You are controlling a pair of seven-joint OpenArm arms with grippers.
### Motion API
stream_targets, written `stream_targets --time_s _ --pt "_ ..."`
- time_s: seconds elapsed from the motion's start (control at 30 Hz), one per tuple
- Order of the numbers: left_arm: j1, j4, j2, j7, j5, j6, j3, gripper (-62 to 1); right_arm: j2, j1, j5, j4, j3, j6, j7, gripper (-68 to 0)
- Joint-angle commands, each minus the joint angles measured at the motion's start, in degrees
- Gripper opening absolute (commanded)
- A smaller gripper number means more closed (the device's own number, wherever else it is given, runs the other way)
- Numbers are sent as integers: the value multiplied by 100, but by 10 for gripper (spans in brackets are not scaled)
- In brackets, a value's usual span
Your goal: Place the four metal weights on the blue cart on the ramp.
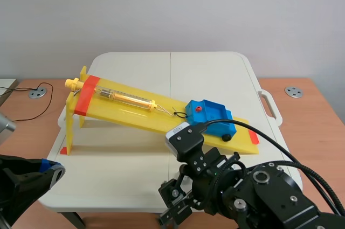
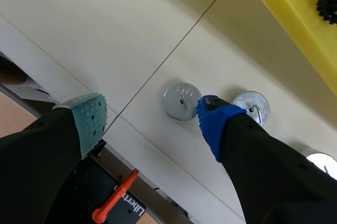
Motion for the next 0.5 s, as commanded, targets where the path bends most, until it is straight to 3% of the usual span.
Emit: stream_targets --time_s 0.0,0.27,0.47 --pt "-48 426 122 -446 -424 -179 -96 -569 -177 407 -4 350 46 -238 822 -310" --pt "-48 426 122 -448 -424 -179 -96 -569 -273 614 -33 -142 -85 -236 1034 -320" --pt "-48 426 122 -448 -424 -179 -96 -569 -271 752 -85 -382 -175 -238 1093 -379"
